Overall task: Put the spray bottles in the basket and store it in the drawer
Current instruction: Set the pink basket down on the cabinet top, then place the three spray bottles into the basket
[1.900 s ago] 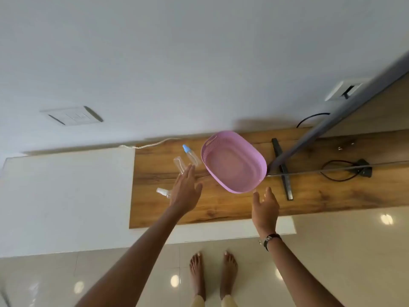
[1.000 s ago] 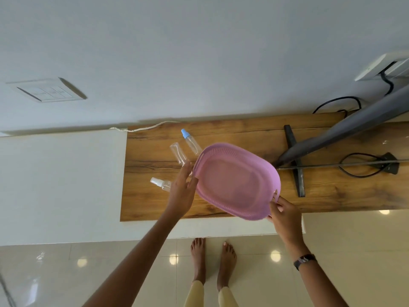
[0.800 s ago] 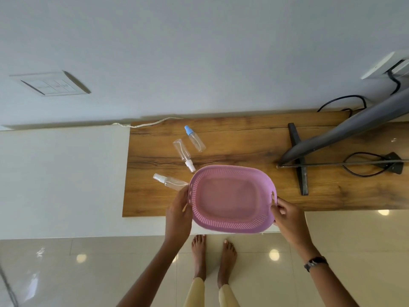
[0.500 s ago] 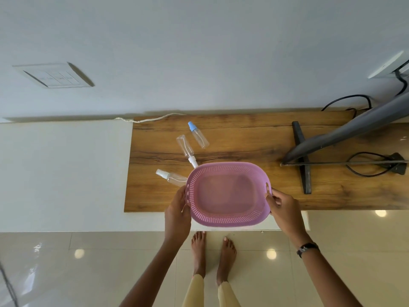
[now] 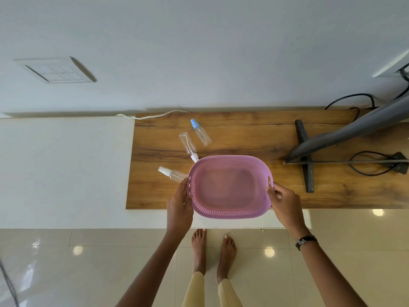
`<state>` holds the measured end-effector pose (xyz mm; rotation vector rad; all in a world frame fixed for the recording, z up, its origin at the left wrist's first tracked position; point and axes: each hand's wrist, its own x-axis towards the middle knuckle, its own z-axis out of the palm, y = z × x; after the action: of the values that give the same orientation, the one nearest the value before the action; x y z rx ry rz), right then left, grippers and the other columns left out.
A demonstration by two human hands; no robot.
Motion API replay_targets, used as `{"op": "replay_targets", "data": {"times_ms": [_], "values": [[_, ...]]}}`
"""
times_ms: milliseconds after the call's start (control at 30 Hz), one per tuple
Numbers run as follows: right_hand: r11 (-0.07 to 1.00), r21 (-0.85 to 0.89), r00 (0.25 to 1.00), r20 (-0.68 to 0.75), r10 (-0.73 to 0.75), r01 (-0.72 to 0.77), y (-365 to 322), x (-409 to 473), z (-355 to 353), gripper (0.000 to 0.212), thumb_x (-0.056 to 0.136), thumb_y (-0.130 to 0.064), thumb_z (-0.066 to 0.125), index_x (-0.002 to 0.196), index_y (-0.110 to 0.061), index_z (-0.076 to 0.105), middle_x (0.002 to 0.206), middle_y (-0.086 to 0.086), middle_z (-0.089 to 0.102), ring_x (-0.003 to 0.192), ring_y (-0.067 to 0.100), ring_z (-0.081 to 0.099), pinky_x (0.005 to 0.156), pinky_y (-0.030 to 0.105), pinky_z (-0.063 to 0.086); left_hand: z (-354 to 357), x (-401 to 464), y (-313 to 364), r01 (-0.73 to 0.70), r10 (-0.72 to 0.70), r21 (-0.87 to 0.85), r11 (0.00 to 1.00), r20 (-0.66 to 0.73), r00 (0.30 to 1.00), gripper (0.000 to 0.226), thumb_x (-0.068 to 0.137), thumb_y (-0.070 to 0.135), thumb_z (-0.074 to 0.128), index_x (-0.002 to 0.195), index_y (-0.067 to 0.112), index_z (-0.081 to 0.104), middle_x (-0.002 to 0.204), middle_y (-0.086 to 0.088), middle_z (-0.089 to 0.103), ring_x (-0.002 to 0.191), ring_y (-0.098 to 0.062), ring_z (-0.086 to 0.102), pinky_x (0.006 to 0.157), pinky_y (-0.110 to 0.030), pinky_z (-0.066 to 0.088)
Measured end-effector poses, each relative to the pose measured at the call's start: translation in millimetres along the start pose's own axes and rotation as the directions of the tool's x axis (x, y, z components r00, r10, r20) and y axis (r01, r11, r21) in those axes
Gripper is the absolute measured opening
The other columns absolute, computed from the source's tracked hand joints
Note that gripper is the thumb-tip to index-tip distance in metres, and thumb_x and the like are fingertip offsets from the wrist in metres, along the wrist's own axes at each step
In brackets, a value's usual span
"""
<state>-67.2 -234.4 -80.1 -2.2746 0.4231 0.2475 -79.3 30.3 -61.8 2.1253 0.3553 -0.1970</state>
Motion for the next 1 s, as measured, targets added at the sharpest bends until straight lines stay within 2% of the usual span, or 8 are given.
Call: {"op": "replay_targets", "data": {"times_ms": [100, 200, 333, 433, 533, 700, 867, 1000], "values": [[0.999, 0.003, 0.999, -0.013, 0.033, -0.033, -5, -1, 0, 0.027, 0.094, -0.022, 0.056, 0.107, -0.002, 0.066, 0.078, 0.012, 0.072, 0.066, 0.028, 0.067, 0.054, 0.038, 0.059, -1, 0, 4, 0.029, -0.029, -0.024, 0.999, -0.001, 1.0, 0.039, 0.095, 0.006, 0.051, 0.133, 0.016, 0.049, 0.101, 0.015, 0.066, 0.091, -0.002, 0.066, 0.073, -0.015, 0.053], [0.999, -0.034, 0.977, -0.211, 0.012, -0.019, -21, -6, -2, 0.049, 0.093, -0.038, 0.051, 0.132, -0.008, 0.051, 0.118, 0.013, 0.067, 0.094, 0.029, 0.067, 0.074, 0.038, 0.058, -4, -1, 8, 0.149, -0.153, -0.078, 0.986, -0.054, 0.987, 0.04, 0.096, 0.014, 0.052, 0.136, 0.013, 0.046, 0.132, -0.002, 0.058, 0.12, -0.018, 0.056, 0.088, -0.027, 0.046], [0.979, 0.005, 0.94, -0.28, -0.192, 0.202, -78, -12, 11, 0.04, 0.094, -0.026, 0.055, 0.13, -0.01, 0.052, 0.128, 0.007, 0.061, 0.117, 0.017, 0.057, 0.094, 0.034, 0.051, -16, 3, 3, 0.323, -0.366, -0.233, 0.917, -0.173, 0.914, 0.034, 0.096, 0.013, 0.051, 0.129, 0.012, 0.048, 0.134, -0.004, 0.056, 0.119, -0.021, 0.055, 0.094, -0.035, 0.047], [0.913, 0.008, 0.903, -0.149, -0.403, 0.409, -132, -14, 48, 0.03, 0.091, -0.011, 0.06, 0.121, -0.007, 0.06, 0.12, 0.007, 0.066, 0.111, 0.015, 0.06, 0.095, 0.025, 0.048, -26, 9, -5, 0.416, -0.486, -0.388, 0.822, -0.098, 0.868, 0.032, 0.095, 0.012, 0.052, 0.127, 0.016, 0.048, 0.131, -0.004, 0.055, 0.115, -0.02, 0.055, 0.095, -0.036, 0.049], [0.857, -0.065, 0.856, 0.123, -0.502, 0.512, -170, -11, 94, 0.029, 0.087, -0.004, 0.062, 0.116, -0.004, 0.059, 0.108, 0.01, 0.067, 0.097, 0.021, 0.063, 0.081, 0.03, 0.056, -36, 17, -9, 0.503, -0.554, -0.535, 0.679, 0.076, 0.829, 0.038, 0.095, 0.011, 0.052, 0.132, 0.012, 0.042, 0.132, -0.008, 0.052, 0.119, -0.022, 0.053, 0.098, -0.034, 0.046], [0.725, -0.389, 0.81, 0.416, -0.412, 0.569, -196, 8, 146, 0.018, 0.092, 0.003, 0.049, 0.107, -0.001, 0.057, 0.105, 0.015, 0.064, 0.097, 0.027, 0.06, 0.076, 0.032, 0.05, -51, 29, -22, 0.592, -0.586, -0.575, 0.565, 0.225, 0.778, 0.047, 0.097, 0.02, 0.052, 0.139, 0.01, 0.036, 0.133, -0.011, 0.05, 0.123, -0.025, 0.051, 0.102, -0.037, 0.044], [0.529, -0.615, 0.803, 0.532, -0.269, 0.585, -203, 22, 175, 0.015, 0.091, 0.003, 0.053, 0.099, -0.002, 0.064, 0.096, 0.011, 0.067, 0.089, 0.024, 0.065, 0.072, 0.031, 0.054, -61, 38, -38, 0.596, -0.59, -0.588, 0.547, 0.234, 0.772, 0.038, 0.095, 0.024, 0.054, 0.131, 0.017, 0.042, 0.128, -0.005, 0.053, 0.119, -0.022, 0.053, 0.102, -0.039, 0.045], [0.484, -0.653, 0.803, 0.555, -0.218, 0.583, -203, 30, 190, 0.017, 0.09, 0.003, 0.052, 0.097, -0.005, 0.065, 0.094, 0.008, 0.068, 0.089, 0.024, 0.067, 0.067, 0.031, 0.052, -66, 42, -48, 0.595, -0.583, -0.586, 0.551, 0.24, 0.776, 0.03, 0.095, 0.027, 0.054, 0.123, 0.021, 0.044, 0.123, -0.001, 0.054, 0.116, -0.02, 0.053, 0.098, -0.036, 0.045]]}}
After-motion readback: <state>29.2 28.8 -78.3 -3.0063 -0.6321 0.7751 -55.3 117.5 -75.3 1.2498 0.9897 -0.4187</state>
